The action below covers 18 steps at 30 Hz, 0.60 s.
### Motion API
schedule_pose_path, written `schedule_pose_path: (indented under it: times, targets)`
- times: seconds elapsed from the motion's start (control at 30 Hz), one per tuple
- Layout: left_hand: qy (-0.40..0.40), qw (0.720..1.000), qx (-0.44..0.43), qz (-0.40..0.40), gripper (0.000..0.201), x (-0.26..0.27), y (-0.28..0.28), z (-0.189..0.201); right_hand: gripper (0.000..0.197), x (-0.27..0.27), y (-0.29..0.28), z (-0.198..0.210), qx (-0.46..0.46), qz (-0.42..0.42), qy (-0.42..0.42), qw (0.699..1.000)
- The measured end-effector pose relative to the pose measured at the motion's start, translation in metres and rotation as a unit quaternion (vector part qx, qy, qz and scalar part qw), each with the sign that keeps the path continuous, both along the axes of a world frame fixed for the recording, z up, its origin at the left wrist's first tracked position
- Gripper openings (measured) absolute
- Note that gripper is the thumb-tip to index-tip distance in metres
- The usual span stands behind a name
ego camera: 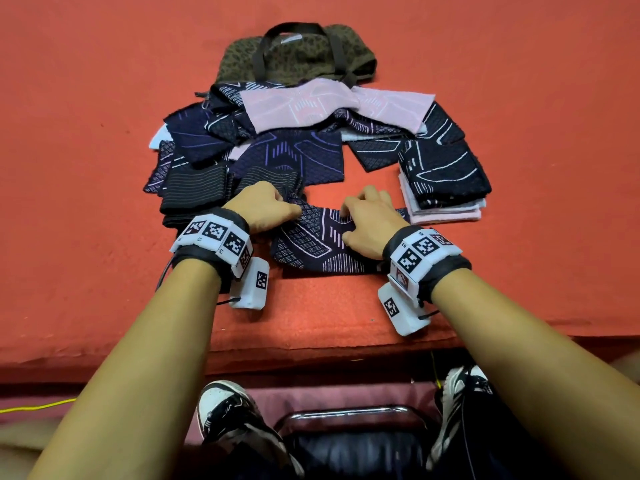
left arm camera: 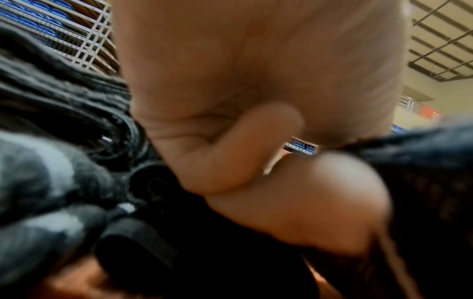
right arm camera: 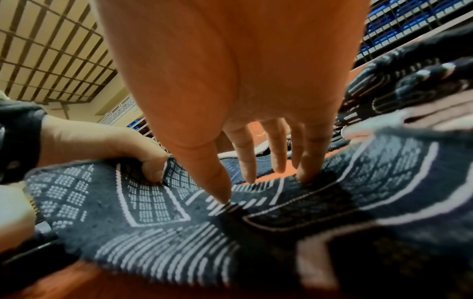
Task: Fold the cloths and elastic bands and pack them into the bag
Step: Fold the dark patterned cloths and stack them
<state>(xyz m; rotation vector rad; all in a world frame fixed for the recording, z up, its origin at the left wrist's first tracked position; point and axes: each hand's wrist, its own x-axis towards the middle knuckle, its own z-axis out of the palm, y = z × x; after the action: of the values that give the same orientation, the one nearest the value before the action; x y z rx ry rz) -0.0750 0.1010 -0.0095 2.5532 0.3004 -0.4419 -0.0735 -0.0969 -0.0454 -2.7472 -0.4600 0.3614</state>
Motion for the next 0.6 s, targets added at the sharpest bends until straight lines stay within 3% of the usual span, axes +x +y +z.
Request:
schedule_pose_path:
  times: [0.13, 0.3, 0.43, 0.6]
  targets:
    - [-0.005, 1.0, -0.026, 0.003, 0.043, -0.002, -0.007, -0.001, 0.028, 0.0, 0.002, 0.003, 0.022, 0.021, 0.014, 0.999]
    - [0.015, 0.987, -0.162, -0.009, 0.033, -0.006, -0.026, -0.004, 0.028, -0.006, 0.007, 0.004, -0.001, 0.063, 0.02, 0.998]
    - [0.003, 0.972, -0.234, -0.027, 0.034, -0.005, -0.044, -0.01, 0.025, 0.003, -0.001, 0.015, 0.056, -0.003, 0.029, 0.998]
    - [-0.016, 0.972, -0.227, -0.055, 0.039, -0.002, -0.057, -0.022, 0.023, 0.01, -0.014, 0.021, 0.071, -0.048, 0.021, 0.996]
